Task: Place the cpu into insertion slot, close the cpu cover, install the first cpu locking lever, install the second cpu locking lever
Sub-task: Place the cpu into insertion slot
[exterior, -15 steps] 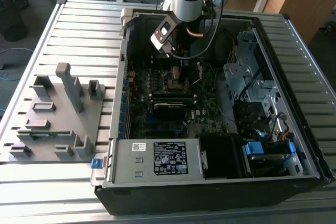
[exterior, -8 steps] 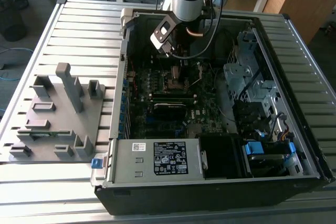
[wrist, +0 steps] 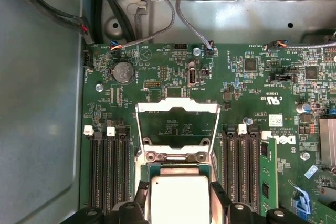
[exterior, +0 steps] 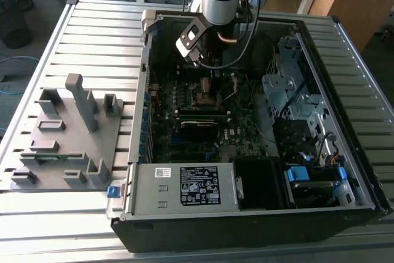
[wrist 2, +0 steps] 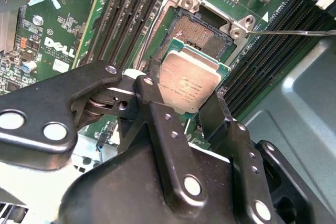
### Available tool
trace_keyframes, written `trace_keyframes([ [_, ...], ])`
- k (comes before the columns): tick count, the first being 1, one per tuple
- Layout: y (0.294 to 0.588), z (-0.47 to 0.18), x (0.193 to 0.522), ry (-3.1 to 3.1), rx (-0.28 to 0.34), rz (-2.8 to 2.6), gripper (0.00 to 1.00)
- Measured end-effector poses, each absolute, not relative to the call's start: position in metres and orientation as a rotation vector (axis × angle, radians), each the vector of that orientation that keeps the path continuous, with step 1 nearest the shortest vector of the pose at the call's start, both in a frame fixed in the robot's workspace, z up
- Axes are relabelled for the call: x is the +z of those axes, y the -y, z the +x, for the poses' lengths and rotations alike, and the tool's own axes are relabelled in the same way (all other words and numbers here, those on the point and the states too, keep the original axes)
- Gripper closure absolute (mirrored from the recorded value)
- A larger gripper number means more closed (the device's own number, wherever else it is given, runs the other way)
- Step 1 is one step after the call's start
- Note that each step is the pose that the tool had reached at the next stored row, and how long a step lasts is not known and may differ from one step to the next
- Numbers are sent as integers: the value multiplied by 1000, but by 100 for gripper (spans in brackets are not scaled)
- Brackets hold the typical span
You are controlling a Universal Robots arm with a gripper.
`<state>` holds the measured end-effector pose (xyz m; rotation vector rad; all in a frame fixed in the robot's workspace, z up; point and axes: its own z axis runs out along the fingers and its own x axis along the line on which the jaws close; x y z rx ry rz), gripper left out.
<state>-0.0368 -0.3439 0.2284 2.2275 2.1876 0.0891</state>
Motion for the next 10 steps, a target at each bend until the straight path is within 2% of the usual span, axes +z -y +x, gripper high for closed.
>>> trace_keyframes([
  [10,344,-37,228,-2184,88,2232,46],
])
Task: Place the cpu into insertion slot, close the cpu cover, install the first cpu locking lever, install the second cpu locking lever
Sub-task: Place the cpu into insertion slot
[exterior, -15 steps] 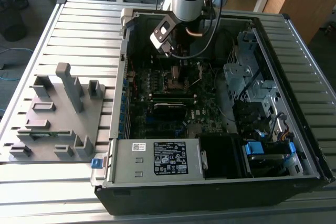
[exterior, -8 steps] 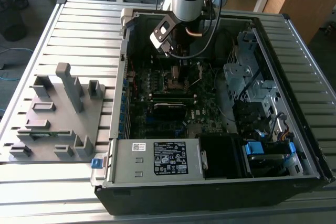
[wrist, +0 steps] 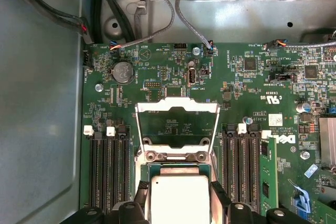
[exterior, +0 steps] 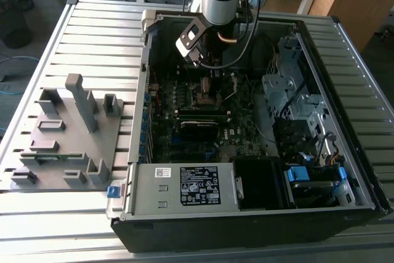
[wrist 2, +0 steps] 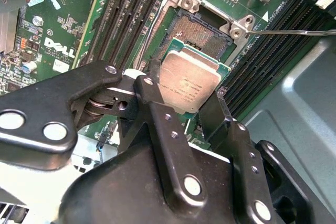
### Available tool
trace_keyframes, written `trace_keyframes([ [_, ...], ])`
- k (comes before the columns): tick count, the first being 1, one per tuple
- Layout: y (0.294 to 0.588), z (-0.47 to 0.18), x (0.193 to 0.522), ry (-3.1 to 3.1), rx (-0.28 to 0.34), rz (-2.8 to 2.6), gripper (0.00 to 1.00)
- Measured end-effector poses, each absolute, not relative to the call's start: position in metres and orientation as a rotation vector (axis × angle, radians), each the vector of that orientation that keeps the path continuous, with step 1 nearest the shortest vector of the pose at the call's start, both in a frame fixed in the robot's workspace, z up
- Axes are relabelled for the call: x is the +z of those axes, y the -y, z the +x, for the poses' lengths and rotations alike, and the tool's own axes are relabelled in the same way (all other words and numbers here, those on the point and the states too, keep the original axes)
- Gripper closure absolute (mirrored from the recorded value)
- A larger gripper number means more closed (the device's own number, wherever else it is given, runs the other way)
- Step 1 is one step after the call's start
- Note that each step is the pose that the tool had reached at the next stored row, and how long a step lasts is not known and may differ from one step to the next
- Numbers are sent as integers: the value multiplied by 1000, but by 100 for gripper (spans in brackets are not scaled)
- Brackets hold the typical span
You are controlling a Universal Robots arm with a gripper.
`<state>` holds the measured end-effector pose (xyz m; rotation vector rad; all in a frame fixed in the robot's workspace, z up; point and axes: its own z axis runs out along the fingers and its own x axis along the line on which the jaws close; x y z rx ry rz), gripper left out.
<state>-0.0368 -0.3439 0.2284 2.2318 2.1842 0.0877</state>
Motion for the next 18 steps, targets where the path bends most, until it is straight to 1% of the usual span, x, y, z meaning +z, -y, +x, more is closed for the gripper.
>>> trace_keyframes([
  [4,344,-37,228,-2188,80,2235,46],
  [18,344,-37,223,-2239,83,2184,46],
])
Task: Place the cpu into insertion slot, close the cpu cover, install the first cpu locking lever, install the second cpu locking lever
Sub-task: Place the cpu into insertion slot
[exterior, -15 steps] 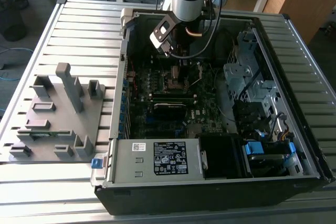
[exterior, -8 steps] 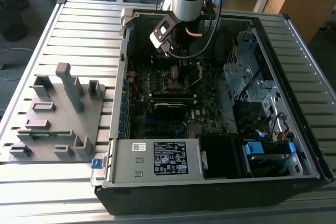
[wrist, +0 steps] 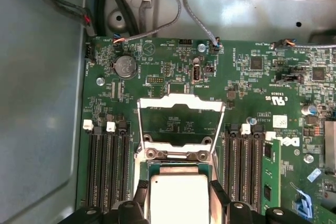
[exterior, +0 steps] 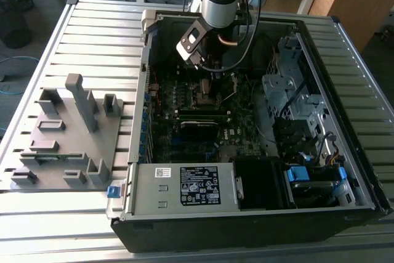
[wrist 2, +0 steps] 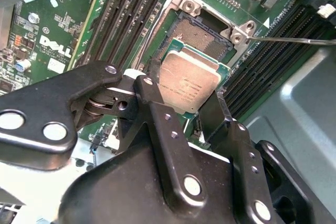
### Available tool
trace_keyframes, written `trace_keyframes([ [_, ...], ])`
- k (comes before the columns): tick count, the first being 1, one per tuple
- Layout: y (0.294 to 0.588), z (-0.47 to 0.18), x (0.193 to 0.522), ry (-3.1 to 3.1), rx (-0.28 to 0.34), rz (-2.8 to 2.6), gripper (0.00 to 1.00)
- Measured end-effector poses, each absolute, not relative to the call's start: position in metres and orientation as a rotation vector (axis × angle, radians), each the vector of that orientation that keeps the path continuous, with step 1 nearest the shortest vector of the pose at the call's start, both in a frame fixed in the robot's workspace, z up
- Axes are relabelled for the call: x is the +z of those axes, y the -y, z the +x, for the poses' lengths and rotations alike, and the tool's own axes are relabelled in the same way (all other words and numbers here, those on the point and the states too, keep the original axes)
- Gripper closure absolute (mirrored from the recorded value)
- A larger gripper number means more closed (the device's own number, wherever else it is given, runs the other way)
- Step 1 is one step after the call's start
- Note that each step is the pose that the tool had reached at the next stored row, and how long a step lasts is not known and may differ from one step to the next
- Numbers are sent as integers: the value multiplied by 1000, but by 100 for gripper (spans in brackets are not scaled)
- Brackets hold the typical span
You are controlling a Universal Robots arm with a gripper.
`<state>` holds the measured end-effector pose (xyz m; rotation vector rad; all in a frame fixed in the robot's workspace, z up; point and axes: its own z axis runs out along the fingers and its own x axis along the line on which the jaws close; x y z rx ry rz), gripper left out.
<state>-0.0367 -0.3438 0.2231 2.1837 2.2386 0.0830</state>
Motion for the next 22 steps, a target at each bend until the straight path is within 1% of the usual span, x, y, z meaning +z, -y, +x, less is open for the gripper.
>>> trace_keyframes([
  [22,343,-43,218,-2233,87,2186,46],
])
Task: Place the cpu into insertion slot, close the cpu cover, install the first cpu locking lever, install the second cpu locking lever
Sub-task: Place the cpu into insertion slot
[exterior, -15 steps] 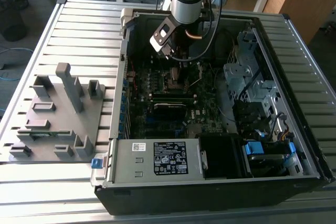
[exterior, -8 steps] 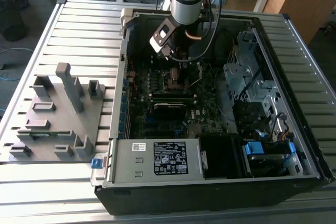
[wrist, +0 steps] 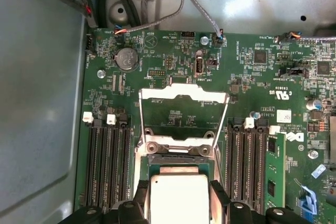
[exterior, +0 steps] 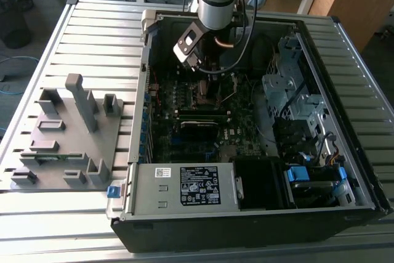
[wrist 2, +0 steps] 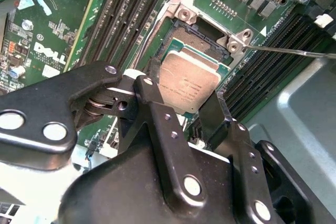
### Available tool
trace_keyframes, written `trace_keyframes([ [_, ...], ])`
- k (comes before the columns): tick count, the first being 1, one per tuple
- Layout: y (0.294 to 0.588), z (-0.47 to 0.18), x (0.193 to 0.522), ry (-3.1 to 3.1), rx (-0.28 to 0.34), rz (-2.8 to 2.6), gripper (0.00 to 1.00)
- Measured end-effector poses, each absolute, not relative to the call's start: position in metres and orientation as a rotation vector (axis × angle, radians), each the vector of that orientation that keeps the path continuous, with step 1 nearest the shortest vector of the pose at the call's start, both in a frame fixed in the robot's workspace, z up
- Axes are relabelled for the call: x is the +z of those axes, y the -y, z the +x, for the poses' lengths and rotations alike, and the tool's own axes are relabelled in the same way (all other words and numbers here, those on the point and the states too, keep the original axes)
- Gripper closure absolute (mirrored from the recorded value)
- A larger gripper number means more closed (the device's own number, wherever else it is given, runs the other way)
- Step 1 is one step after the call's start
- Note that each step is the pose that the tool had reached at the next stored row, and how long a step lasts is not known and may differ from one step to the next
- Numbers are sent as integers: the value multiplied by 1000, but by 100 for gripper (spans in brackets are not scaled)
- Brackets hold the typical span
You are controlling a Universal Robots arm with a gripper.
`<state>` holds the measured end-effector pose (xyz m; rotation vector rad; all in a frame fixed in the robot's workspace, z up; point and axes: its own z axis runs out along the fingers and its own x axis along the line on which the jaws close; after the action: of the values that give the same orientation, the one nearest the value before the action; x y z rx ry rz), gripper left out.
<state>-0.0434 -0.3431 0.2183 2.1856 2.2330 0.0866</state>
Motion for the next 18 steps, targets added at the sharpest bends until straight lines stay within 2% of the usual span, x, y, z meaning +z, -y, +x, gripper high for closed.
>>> trace_keyframes([
  [18,343,-44,214,-2196,86,2221,46],
])
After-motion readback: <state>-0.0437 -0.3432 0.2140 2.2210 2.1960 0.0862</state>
